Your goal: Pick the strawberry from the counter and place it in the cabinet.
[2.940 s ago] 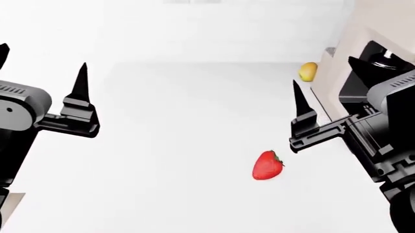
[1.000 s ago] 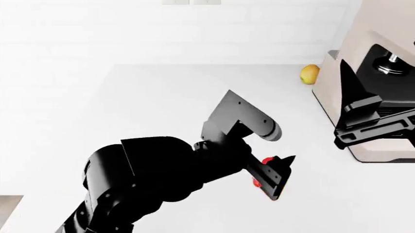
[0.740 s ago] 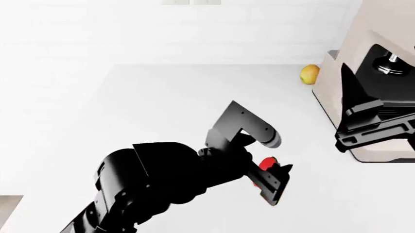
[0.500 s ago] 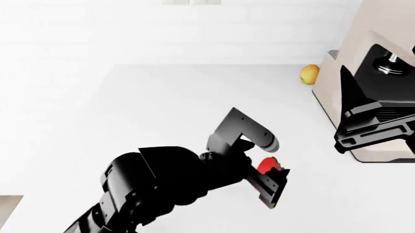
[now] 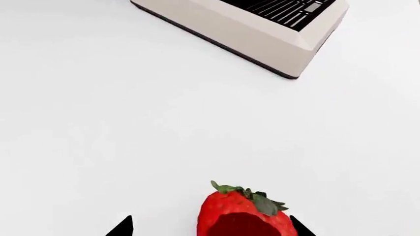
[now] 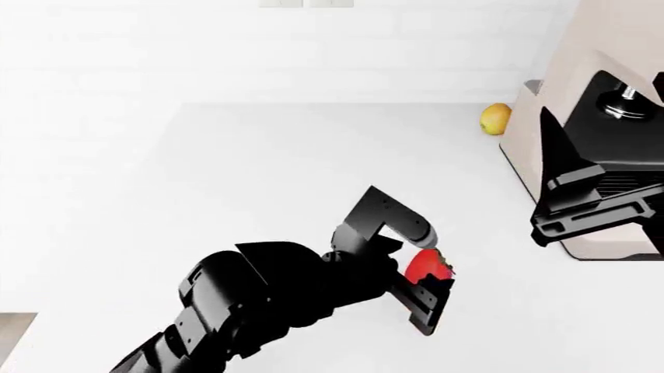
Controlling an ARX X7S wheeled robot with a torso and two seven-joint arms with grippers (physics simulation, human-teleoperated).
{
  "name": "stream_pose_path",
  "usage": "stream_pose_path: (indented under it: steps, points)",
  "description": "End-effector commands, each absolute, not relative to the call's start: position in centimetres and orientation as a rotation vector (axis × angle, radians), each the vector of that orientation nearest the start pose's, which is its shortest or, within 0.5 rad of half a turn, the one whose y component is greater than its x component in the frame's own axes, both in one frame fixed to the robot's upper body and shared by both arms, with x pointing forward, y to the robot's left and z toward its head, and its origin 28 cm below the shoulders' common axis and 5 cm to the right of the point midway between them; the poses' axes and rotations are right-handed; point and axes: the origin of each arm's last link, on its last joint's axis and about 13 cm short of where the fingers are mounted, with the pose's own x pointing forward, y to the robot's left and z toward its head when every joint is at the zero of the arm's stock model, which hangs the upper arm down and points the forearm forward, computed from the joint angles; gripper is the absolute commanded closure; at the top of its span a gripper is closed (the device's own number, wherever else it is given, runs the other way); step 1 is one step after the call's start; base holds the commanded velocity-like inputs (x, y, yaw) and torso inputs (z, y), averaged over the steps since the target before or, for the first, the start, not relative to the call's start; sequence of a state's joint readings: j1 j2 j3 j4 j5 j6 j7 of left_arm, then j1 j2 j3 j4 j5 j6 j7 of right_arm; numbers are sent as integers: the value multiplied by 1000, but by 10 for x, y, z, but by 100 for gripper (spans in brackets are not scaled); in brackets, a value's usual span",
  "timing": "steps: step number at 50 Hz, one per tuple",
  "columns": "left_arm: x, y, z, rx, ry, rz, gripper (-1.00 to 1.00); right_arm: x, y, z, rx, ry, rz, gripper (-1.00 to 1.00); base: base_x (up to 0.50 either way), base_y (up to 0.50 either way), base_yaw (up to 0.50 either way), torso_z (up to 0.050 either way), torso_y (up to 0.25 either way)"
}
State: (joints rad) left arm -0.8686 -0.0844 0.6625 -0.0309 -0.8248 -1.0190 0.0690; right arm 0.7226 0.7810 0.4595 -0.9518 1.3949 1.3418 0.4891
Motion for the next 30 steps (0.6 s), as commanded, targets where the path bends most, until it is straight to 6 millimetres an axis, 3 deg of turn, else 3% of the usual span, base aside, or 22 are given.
stream_pose_path:
  steps: [1,5,6,10,15,20,26,30]
  points:
    - [293,92,141,20,544,-1012,-100,163,-178,281,-292,-295,120,-100,0,0,0,0,0]
    - [293,94,135,17,575,-999,-100,163,-178,282,-293,-296,120,-100,0,0,0,0,0]
    - [294,94,135,18,576,-995,100,163,-178,282,-294,-297,119,-100,0,0,0,0,0]
    - [294,96,138,22,561,-994,100,162,-178,283,-294,-299,117,-100,0,0,0,0,0]
    - [292,103,165,25,471,-993,100,162,-178,283,-292,-303,118,-100,0,0,0,0,0]
    - [290,122,213,10,325,-945,100,163,-178,283,-287,-306,119,-100,0,0,0,0,0]
    - [272,162,282,33,103,-835,100,166,-178,282,-283,-306,128,-100,0,0,0,0,0]
    - [256,181,306,54,38,-776,100,170,-177,281,-282,-304,137,-100,0,0,0,0,0]
